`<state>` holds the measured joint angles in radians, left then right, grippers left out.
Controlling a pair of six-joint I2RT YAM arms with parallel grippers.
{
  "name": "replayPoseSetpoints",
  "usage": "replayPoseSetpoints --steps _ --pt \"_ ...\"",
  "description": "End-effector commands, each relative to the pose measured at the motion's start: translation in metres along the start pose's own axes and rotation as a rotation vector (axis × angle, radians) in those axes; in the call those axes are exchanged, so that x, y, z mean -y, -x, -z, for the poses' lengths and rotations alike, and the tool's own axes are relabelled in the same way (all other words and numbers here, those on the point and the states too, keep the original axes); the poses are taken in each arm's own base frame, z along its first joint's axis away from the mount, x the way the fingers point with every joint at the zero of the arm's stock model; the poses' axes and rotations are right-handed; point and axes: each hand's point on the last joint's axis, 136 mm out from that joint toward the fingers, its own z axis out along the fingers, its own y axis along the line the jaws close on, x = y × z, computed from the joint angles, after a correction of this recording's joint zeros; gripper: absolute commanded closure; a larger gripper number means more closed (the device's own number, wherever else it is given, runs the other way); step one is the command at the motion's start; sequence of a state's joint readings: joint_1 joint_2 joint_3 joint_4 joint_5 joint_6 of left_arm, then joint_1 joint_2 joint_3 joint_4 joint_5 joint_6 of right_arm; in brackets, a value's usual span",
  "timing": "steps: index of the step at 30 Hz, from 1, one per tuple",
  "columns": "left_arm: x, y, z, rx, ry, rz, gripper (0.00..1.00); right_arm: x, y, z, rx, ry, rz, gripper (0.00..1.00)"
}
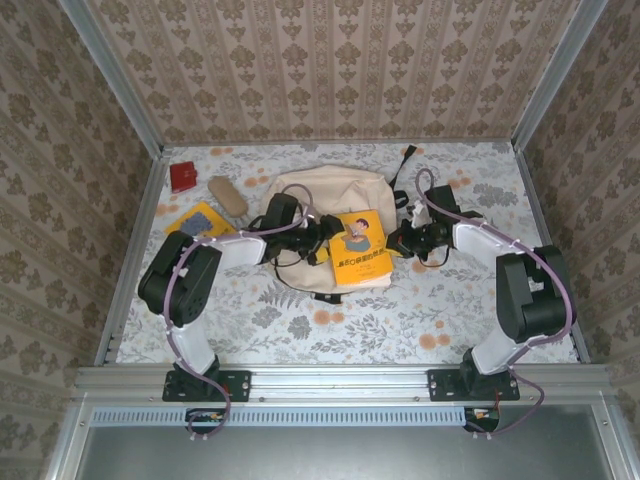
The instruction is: Pack the student bag
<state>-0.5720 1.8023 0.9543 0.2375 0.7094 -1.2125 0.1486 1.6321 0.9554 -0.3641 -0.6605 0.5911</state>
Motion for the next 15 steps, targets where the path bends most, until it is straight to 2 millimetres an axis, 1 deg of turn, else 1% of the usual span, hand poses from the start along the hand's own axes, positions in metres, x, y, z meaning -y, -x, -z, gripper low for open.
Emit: replayPoseSetpoints --steps 1,5,7,11,15 --pt "-0.016 -0.001 -0.003 -0.009 0.112 -0.060 0.20 0.027 -0.005 -0.009 -0.020 -0.086 -0.024 1.00" --pt "-0.021 0.000 -0.008 -0.019 0.122 -0.056 0.25 0.035 -0.006 -0.013 -0.028 -0.098 -0.039 1.00" --pt "-0.016 0.000 -0.013 -0.033 0.089 -0.063 0.32 0.035 -0.006 -0.015 -0.031 -0.095 -0.039 1.00" --pt "0.000 -0.001 -0.021 -0.060 0.038 -0.089 0.42 0.033 -0.006 -0.016 -0.038 -0.080 -0.040 1.00" --pt "0.011 0.000 -0.022 -0.064 0.021 -0.114 0.55 0.031 -0.006 -0.014 -0.038 -0.074 -0.039 1.00"
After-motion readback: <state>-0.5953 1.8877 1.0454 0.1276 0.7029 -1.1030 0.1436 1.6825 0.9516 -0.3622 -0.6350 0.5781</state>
